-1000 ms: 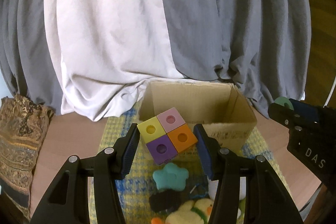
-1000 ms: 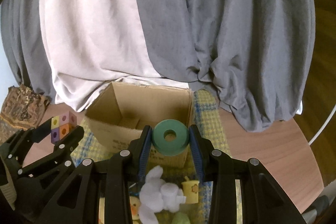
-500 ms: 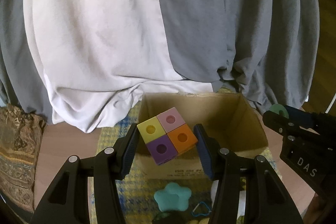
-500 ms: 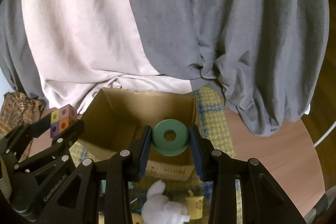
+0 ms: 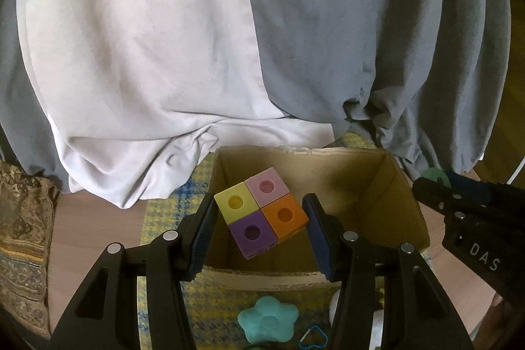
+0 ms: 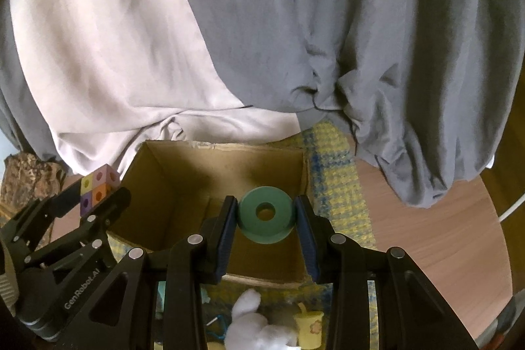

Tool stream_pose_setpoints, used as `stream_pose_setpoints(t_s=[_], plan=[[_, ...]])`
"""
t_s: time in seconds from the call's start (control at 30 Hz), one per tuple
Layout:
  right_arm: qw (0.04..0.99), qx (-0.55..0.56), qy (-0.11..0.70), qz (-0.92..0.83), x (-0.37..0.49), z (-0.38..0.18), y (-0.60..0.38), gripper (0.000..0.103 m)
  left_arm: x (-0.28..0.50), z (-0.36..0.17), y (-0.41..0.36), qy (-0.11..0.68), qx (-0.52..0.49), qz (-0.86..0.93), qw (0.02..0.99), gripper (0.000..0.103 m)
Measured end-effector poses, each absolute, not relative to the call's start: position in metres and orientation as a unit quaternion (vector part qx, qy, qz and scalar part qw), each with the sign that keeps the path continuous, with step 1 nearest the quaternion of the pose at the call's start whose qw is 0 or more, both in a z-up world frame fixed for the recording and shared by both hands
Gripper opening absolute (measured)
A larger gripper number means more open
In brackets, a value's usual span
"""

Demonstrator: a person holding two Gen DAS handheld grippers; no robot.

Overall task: Organize objects
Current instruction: 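Carry the green ring and cube block with both tools over the cardboard box, then open both tools to drop the ring and cube block into the box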

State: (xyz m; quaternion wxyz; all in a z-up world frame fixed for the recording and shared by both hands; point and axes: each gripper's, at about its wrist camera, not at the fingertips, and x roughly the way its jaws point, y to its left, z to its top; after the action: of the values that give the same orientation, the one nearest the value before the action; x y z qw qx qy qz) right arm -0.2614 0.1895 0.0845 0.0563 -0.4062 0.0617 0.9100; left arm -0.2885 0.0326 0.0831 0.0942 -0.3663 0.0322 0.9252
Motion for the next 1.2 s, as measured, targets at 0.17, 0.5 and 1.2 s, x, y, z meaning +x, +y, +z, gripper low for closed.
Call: stream_pose_setpoints(t_s=[0.17,0.5,1.2], plan=[[0.057,-0.41,0.066,0.908,-0.264,0.081,0.192,0.037,-0.294,0.08,0.03,0.025,-0.374,0.922,0.095,0.053],[0.087,-0.384,0.067,0.917,-0.252,0.088,0.203,0.085,-0.285,0.083,0.034,0.04,-0.362,0.929,0.072,0.087],[0.121,-0.35,0.063,0.927,-0.203,0.101,0.208,0.095,-0.242,0.092,0.03,0.037,-0.345,0.937,0.027,0.102]])
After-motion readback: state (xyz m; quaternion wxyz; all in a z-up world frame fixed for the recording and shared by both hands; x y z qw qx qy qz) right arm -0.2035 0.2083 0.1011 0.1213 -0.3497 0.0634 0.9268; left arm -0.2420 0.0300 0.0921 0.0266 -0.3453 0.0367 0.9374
